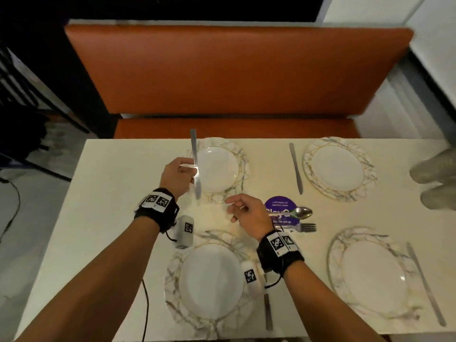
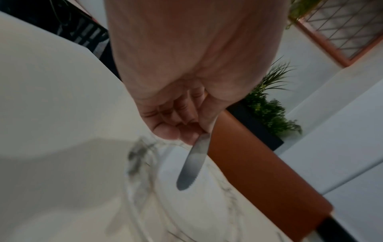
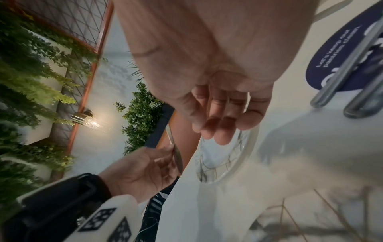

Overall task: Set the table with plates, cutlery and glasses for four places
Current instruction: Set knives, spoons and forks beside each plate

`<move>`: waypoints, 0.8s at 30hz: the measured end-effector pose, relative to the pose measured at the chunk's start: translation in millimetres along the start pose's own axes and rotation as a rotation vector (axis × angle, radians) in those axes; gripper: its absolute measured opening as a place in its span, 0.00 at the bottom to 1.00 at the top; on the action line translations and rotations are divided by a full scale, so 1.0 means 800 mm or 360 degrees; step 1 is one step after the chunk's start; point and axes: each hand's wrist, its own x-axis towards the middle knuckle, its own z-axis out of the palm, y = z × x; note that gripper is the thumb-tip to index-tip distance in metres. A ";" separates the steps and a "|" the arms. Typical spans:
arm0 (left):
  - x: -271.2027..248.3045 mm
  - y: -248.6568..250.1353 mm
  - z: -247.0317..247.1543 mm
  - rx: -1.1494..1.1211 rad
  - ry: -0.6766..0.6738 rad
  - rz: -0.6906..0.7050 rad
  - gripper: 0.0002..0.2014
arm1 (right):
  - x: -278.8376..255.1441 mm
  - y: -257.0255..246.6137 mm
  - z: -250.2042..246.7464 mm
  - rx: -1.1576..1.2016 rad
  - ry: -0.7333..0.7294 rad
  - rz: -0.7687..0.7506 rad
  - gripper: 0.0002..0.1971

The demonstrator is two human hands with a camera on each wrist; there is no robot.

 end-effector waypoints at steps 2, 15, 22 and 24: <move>0.023 -0.020 -0.031 0.0109 0.0035 -0.0073 0.11 | -0.006 0.001 0.012 -0.0036 0.0016 0.0032 0.13; 0.112 -0.099 -0.080 0.0678 0.0054 -0.0310 0.07 | 0.026 -0.008 0.033 -0.0125 0.0186 0.0121 0.13; 0.111 -0.111 -0.076 0.0861 0.0049 -0.0115 0.18 | 0.034 -0.009 0.052 -0.0147 0.0212 0.0150 0.12; 0.109 -0.113 -0.077 0.1130 -0.0011 -0.0010 0.24 | 0.034 -0.007 0.056 -0.0152 0.0210 0.0154 0.12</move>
